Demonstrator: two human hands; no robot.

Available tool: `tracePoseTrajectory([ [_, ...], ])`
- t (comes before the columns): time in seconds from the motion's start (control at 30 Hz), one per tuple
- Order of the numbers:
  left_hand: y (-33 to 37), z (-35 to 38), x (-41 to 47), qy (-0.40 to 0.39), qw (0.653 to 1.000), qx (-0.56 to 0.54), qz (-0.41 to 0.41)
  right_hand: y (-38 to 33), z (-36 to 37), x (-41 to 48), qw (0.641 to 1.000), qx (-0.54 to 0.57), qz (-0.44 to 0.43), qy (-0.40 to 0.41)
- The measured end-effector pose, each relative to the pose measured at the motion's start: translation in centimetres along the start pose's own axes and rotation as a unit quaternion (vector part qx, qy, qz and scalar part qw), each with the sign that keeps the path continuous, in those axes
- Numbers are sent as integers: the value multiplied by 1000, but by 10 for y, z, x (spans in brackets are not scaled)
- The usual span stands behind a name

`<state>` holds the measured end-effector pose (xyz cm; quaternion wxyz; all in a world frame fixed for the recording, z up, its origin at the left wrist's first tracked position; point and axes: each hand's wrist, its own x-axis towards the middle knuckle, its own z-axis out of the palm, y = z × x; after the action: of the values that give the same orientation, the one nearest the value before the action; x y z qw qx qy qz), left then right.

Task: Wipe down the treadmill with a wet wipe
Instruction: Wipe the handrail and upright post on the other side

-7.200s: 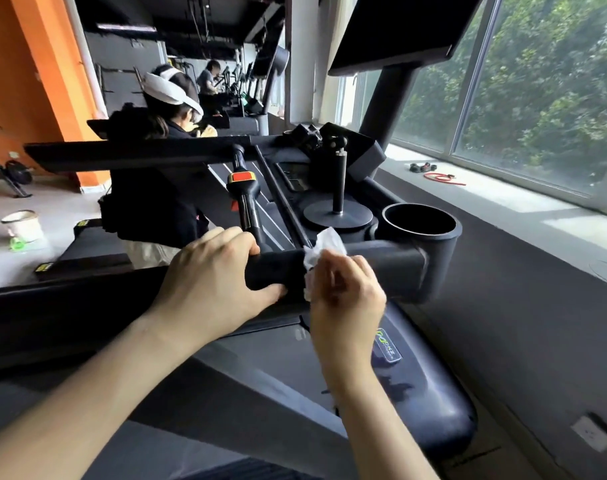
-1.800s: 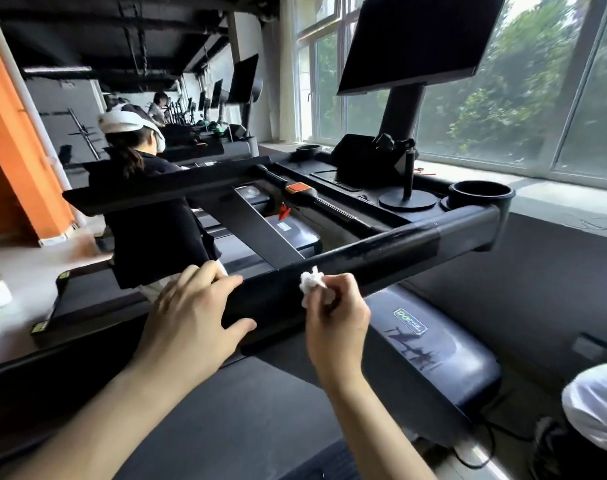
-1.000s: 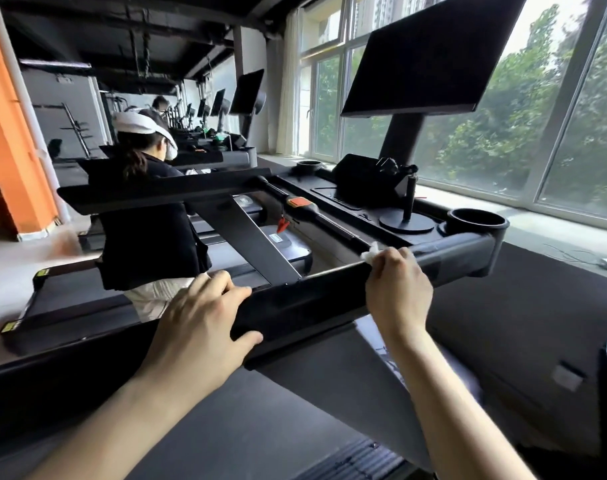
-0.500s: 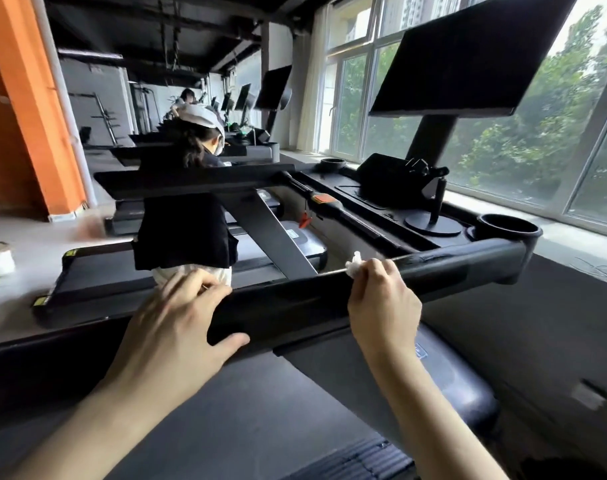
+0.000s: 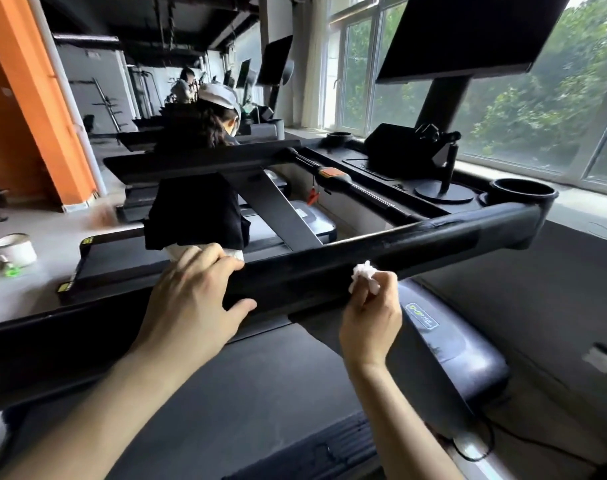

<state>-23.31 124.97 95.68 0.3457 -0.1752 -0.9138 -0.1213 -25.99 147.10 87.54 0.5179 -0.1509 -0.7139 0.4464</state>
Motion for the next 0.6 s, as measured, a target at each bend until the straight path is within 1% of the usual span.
tracePoseTrajectory([
  [0.07,0,0,-1,0,1000,2,-1,-16,6,-41,993,33,-81,-78],
  [0.13,0,0,-4,3,1000,3,0,-17,3,-61,966,24,-184,-181],
  [0.17,-1,0,-5,3,1000,3,2,-10,-1,-55,954,10,-216,-209],
  [0.2,-1,0,-6,3,1000,5,4,0,-3,-42,949,-8,-233,-212],
  [0.23,-1,0,-6,3,1000,8,6,12,-6,-27,951,-29,-232,-201],
  [0.27,-1,1,-6,3,1000,11,6,23,-9,-11,960,-48,-212,-179],
  [0.37,2,0,-6,3,1000,15,3,48,-19,29,992,-57,-78,-75],
  [0.4,3,0,-6,4,1000,20,5,50,-18,32,997,-47,-39,-48],
  [0.43,4,1,-6,4,1000,26,7,45,-15,28,998,-37,-13,-43],
  [0.47,6,1,-6,3,999,34,9,37,-12,16,998,-21,-9,-58],
  [0.5,7,0,-6,0,999,44,10,26,-9,0,995,0,-23,-93],
  [0.57,10,-1,-6,-4,998,64,13,11,-7,-30,983,16,-77,-167],
  [0.6,11,-2,-5,-5,997,72,14,8,-10,-36,976,11,-106,-192],
])
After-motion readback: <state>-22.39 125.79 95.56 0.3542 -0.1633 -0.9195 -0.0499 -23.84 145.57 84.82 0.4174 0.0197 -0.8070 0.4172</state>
